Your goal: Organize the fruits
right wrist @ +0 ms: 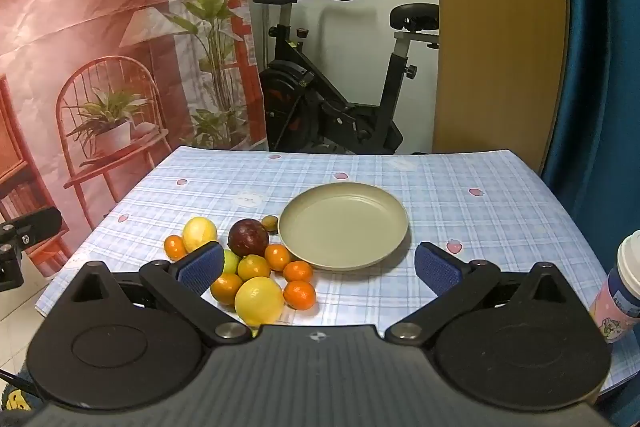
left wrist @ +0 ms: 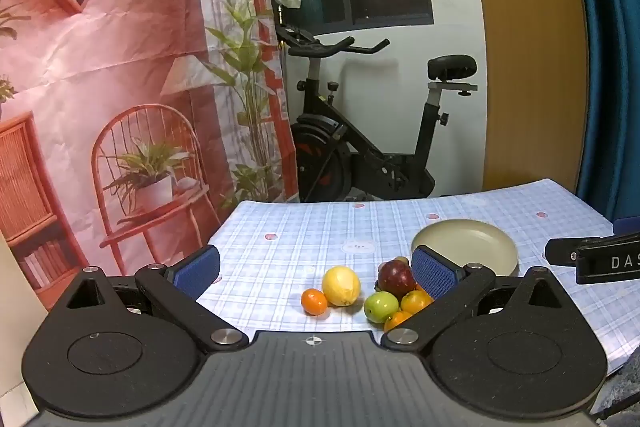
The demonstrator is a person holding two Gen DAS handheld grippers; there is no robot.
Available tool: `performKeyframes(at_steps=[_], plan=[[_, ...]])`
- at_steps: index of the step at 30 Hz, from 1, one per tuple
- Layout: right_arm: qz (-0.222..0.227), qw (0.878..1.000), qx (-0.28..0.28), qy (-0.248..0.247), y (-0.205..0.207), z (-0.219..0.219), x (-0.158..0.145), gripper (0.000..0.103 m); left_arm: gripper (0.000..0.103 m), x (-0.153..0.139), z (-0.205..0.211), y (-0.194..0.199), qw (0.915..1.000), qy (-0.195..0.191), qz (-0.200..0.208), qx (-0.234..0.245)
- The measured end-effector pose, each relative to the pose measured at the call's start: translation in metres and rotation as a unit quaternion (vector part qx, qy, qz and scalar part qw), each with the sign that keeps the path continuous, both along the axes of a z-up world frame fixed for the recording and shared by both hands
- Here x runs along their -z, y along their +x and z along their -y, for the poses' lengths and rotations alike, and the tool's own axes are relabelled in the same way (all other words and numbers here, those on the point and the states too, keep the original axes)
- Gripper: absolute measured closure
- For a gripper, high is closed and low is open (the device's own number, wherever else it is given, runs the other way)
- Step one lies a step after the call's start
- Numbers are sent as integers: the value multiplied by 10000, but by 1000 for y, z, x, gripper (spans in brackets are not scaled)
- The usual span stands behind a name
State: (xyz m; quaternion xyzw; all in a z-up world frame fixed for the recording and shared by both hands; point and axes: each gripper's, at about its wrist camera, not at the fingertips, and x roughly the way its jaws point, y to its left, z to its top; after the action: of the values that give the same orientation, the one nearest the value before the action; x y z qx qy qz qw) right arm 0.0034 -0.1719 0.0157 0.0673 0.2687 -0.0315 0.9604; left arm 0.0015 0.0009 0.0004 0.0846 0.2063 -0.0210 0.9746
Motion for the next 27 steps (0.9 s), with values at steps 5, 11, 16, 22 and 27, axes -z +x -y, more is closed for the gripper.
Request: performKeyframes(at_steps=[5, 11, 16, 22, 27], plan=[[43, 9999, -45, 85, -3, 1, -3, 0, 0, -3, -1, -2, 9999, -21, 108, -27], [35, 10000, 0, 48, -3, 4, 1, 0, 0, 1, -2, 0, 9999, -67, 95, 40], [80, 10000, -11, -5, 1, 1, 1, 0, 0, 1, -1, -2, 9999, -104, 124, 29], [107, 9999, -14, 19, 0, 2, 1, 0, 0, 0, -1, -1, 9998, -145, 102, 38], [124, 9999, 2, 18, -2, 4, -1, 0, 0, 0, -2, -2, 9998, -168, 129, 30]])
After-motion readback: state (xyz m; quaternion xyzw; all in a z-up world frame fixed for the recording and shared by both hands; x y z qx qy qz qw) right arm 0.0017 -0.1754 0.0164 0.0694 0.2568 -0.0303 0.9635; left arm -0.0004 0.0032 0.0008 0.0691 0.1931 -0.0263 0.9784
